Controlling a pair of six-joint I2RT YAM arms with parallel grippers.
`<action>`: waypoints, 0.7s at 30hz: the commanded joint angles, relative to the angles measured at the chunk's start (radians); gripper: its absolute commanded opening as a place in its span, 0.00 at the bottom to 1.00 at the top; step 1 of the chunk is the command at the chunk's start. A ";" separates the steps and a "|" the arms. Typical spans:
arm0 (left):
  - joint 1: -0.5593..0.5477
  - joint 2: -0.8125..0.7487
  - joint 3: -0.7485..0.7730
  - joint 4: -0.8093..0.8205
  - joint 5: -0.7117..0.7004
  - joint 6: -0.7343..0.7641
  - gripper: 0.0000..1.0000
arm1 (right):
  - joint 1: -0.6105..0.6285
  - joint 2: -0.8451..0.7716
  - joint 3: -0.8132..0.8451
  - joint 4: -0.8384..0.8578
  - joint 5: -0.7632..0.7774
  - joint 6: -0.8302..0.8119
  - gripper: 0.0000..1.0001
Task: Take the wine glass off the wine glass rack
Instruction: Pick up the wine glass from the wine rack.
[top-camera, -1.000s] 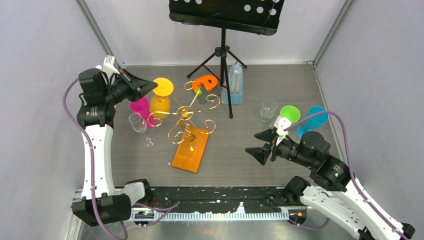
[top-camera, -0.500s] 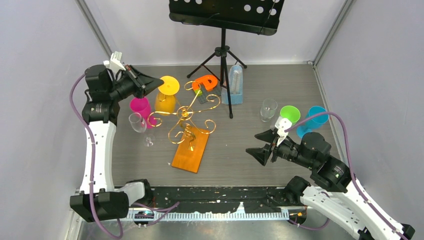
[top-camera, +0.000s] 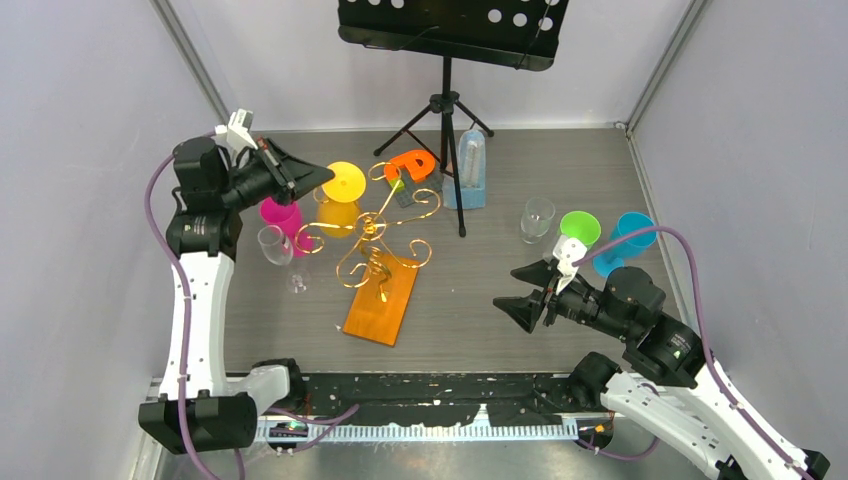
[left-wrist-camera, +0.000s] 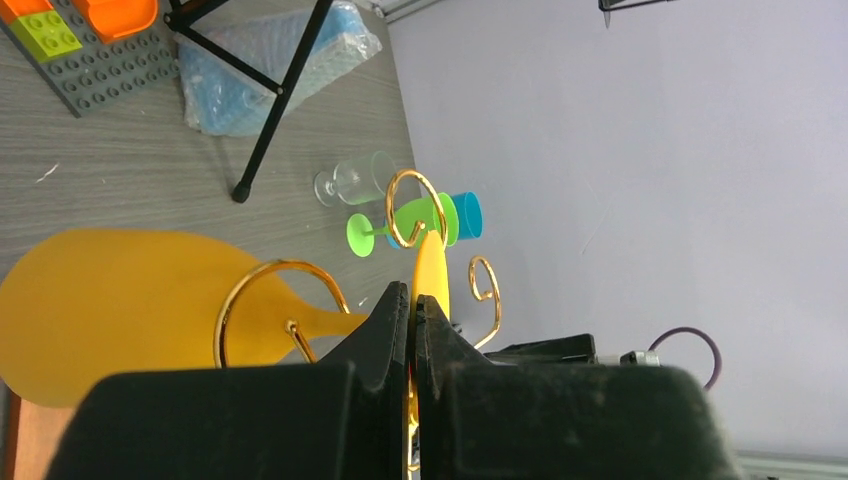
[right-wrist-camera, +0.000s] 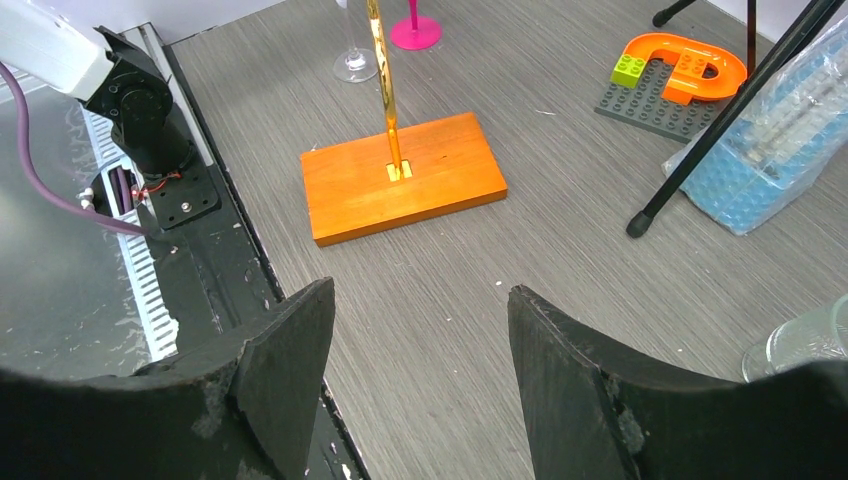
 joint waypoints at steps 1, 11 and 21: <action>-0.005 -0.058 -0.005 -0.007 0.040 0.064 0.00 | 0.003 -0.002 0.015 0.024 0.007 0.012 0.70; 0.033 -0.114 0.024 -0.159 -0.008 0.175 0.00 | 0.004 -0.002 0.030 0.020 -0.003 0.048 0.70; 0.119 -0.163 0.094 -0.280 -0.046 0.254 0.00 | 0.004 0.019 0.045 0.029 -0.013 0.071 0.70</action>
